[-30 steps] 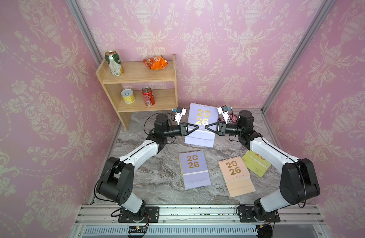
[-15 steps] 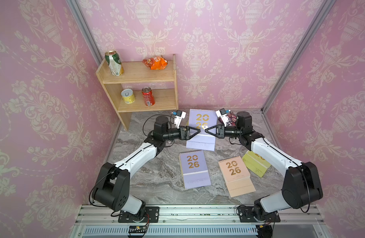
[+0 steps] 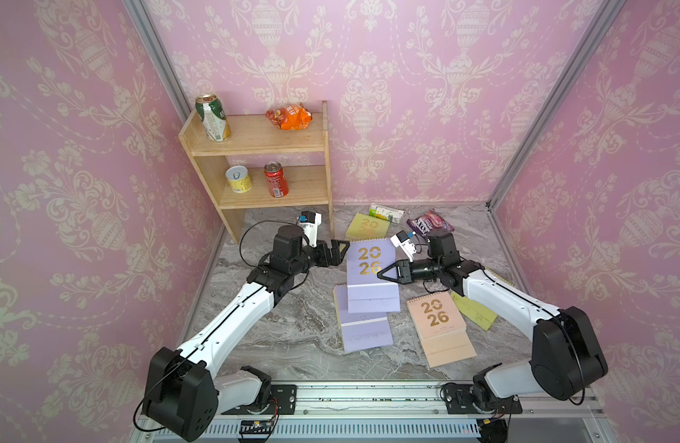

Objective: Stack the calendars
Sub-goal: Place the calendar at the calendar.

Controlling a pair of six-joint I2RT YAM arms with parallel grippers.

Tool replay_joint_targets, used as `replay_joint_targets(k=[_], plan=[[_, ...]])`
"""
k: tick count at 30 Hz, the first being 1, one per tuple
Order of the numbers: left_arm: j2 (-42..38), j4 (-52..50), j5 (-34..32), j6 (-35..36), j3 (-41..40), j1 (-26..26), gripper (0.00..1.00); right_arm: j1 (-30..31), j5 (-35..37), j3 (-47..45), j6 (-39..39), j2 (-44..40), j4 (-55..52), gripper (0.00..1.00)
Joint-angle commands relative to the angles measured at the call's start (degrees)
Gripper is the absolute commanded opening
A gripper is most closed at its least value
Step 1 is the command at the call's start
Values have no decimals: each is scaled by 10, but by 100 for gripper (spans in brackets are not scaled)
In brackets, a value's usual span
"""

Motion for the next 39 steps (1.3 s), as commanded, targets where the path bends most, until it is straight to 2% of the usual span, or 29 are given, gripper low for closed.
replay_joint_targets(k=[1,15,39], plan=[[-15,-29,-32,20,-19,5,99,19,-7,-18,4,-19,27,0],[-41,-29,-33,17,-40,5,99,60,-7,-64,8,44,62,0],[-41,-25,-28,19,-49,5,99,72,-10,-47,-15,130,43,0]])
